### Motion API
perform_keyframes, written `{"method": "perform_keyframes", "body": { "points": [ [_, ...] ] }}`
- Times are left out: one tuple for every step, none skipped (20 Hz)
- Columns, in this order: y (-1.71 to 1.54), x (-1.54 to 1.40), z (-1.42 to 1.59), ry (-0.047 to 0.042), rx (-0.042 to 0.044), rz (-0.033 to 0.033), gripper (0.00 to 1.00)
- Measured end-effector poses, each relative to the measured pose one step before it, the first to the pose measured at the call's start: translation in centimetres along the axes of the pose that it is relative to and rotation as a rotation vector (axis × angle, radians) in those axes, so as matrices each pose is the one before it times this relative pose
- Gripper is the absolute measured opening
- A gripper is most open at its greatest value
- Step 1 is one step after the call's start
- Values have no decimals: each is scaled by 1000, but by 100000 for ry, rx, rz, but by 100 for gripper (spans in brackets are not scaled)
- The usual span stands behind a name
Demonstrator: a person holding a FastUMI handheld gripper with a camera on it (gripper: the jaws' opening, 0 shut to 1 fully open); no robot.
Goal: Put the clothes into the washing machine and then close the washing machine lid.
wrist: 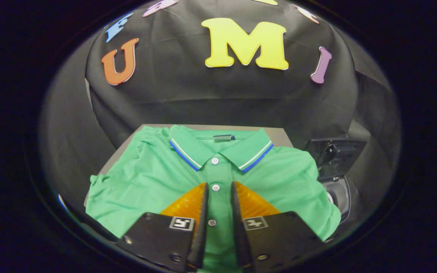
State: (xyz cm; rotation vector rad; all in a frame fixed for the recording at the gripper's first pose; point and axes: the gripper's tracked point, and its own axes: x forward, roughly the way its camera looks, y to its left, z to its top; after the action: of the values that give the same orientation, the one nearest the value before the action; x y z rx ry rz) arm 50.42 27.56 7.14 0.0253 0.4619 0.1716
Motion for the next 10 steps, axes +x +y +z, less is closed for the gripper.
{"method": "perform_keyframes", "body": {
  "points": [
    [-99, 38, 2, 423, 975, 915, 25],
    [64, 63, 44, 152, 1290, 1092, 17],
    [16, -59, 25, 341, 969, 1172, 14],
    [-132, 23, 33, 266, -218, 1182, 10],
    [-44, -159, 85, 106, -814, 1255, 9],
    [-128, -81, 2, 133, -55, 820, 9],
    [-80, -231, -24, 452, 559, 840, 8],
    [21, -334, -263, 244, 1362, 707, 8],
    [23, -469, -91, -166, 1268, 875, 7],
    [31, -525, 26, -1086, 1201, 1258, 7]
  ]
}}
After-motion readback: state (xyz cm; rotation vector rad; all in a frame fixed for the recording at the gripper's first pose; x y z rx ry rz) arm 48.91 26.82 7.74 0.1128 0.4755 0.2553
